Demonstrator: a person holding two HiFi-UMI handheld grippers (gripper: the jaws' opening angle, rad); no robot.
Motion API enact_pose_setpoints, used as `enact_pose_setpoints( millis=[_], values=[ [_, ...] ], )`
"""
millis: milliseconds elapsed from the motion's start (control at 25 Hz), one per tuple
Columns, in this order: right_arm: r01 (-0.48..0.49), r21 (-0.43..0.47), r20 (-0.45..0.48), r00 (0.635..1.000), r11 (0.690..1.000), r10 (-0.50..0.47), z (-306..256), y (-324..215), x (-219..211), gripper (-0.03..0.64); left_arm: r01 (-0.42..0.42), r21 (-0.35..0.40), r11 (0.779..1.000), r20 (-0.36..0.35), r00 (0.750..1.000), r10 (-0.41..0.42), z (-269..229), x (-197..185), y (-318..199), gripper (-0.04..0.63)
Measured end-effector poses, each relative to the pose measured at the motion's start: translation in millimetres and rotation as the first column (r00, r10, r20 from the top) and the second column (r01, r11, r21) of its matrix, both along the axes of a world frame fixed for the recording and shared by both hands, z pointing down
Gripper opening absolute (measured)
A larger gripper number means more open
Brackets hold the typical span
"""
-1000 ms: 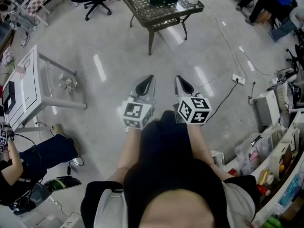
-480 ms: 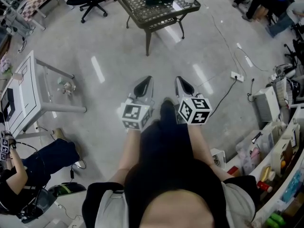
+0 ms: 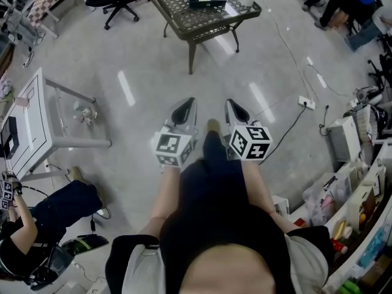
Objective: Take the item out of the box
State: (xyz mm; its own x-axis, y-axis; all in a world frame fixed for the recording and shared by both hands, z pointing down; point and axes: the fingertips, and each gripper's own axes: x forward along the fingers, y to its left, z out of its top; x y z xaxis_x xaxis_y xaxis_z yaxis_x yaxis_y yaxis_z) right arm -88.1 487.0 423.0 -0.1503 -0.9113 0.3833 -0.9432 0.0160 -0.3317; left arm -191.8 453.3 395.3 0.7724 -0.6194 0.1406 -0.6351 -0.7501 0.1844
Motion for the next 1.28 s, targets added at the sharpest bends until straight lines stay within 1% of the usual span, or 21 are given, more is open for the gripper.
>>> enact_pose_setpoints(
  millis=[240,800,1280],
  values=[
    [0.004,-0.008,0.017,1.0,1.0,-0.003,2,-31,18,0.002,0.015,0.001,1.0,0.008,1.0,-0.015,-1,15,-34,0.008],
    [-0.015,-0.026,0.033,0.999,1.0,0.016,11,-109,73,0.002,-0.012,-0.002,1.0,0.021,1.0,0.012,10,73,-116,0.008],
    [0.034,-0.014,0.044,0.999,0.999,-0.033,12,-176,105,0.002,0.028,0.007,1.0,0.036,0.999,-0.028,6,108,-179,0.008]
  ],
)
